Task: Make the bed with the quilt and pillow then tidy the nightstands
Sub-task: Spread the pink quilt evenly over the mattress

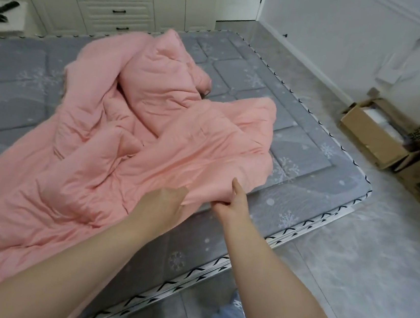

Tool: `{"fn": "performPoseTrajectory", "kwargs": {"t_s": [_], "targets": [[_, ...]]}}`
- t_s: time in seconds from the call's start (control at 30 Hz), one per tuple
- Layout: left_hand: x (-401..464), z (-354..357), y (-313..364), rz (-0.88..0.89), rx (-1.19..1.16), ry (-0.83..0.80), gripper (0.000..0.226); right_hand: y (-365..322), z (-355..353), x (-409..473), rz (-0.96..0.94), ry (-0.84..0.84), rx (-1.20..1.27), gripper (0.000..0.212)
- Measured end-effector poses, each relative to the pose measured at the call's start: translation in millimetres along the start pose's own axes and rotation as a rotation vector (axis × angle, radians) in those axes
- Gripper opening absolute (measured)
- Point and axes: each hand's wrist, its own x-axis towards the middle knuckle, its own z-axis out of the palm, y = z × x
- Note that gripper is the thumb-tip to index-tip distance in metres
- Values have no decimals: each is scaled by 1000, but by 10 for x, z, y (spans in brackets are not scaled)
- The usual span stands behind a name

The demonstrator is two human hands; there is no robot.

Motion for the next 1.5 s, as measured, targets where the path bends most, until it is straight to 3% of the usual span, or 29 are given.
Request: {"fn": "performPoseTrajectory", "kwargs": {"t_s": [0.1, 0.2, 0.27, 0.37, 0.43, 0.5, 0.53, 0.6, 0.7, 0.77, 0.83, 0.93, 1.13, 1.23, 1.3, 1.4, 1.5], "targets": [[56, -65, -63, -69, 54, 5, 46, -361, -2, 298, -56, 14, -19, 29], [202, -140, -92, -175, 79, 27, 48, -806, -30, 659, -93, -19, -102, 41], [319, -100, -89, -250, 99, -15, 49, -1108, -124, 861, -160, 38, -329, 50], [569, 94, -138, -541, 49, -162, 33, -1582, -113, 1235, -273, 153, -574, 75], [693, 221, -122, -571, 131, -198, 32, -1759, 4, 1065, -391, 119, -600, 70], [849, 351, 12, -559, 237, -205, 29, -2020, 268, 1052, -526, 130, -430, 55], [910, 385, 88, -581, 244, -212, 28, -2109, 414, 997, -620, 85, -460, 49], [1013, 467, 187, -629, 227, -200, 32, -2289, 640, 892, -838, -72, -792, 41], [1123, 561, 291, -716, 150, -187, 41, -2432, 900, 812, -1007, -319, -1192, 32], [1225, 602, 376, -730, 37, -169, 58, -2387, 1069, 765, -1124, -451, -1318, 27], [1430, 641, 539, -611, -71, -130, 84, -2279, 1159, 789, -1184, -532, -1415, 20], [1907, 719, 861, -423, -82, -48, 100, -2152, 1090, 885, -1181, -571, -1496, 16], [2516, 770, 917, -590, -275, 188, 50, -2136, 1048, 1076, -959, -545, -1612, 13], [2598, 643, 862, -533, -310, 200, 59, -2246, 1055, 1131, -880, -547, -1678, 27], [2650, 638, 776, -483, -239, 210, 46, -2309, 1019, 1164, -912, -539, -1785, 46], [2696, 655, 720, -464, -196, 172, 45, -2386, 983, 1319, -912, -343, -1919, 68], [2717, 697, 800, -438, -170, 210, 35, -2432, 1077, 1546, -820, -174, -1913, 68]]}}
